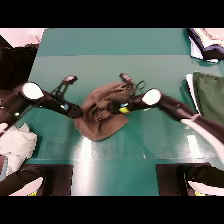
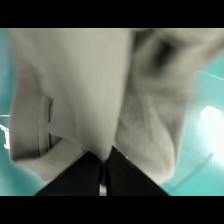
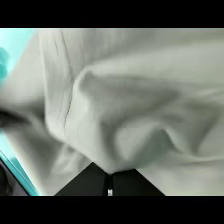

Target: Fold the shirts.

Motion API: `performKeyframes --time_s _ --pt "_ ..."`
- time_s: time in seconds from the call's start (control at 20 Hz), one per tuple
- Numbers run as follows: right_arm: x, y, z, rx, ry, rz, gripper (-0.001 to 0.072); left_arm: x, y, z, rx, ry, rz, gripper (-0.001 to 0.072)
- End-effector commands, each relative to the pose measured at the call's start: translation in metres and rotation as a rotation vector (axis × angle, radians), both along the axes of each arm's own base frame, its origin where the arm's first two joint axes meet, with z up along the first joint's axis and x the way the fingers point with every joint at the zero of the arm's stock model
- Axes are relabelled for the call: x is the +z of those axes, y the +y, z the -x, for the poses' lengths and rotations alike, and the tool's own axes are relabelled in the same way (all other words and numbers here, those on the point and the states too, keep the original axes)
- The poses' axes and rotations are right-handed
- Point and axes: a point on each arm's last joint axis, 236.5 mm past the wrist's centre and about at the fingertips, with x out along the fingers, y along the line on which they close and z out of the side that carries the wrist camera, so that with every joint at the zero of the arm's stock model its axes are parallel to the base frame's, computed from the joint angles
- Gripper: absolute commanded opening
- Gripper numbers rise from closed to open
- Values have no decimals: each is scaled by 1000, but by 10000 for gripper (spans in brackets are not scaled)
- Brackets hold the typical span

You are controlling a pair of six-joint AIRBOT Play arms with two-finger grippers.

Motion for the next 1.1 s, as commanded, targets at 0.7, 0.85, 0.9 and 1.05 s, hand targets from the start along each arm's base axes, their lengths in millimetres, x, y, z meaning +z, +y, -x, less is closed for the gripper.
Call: performKeyframes --time_s 0.7,0.85,0.9,1.05 --pt "316 -277 55 -457 -615 267 14 339 54 75 -24 -696 -38 28" --pt "314 -298 59 -522 -584 302 14 352 48 86 -47 -723 0 28" --pt "304 -303 57 -528 -543 315 14 341 48 84 -54 -685 -13 28" --pt "245 -295 41 -454 -317 296 14 280 44 68 -74 -509 -55 28"
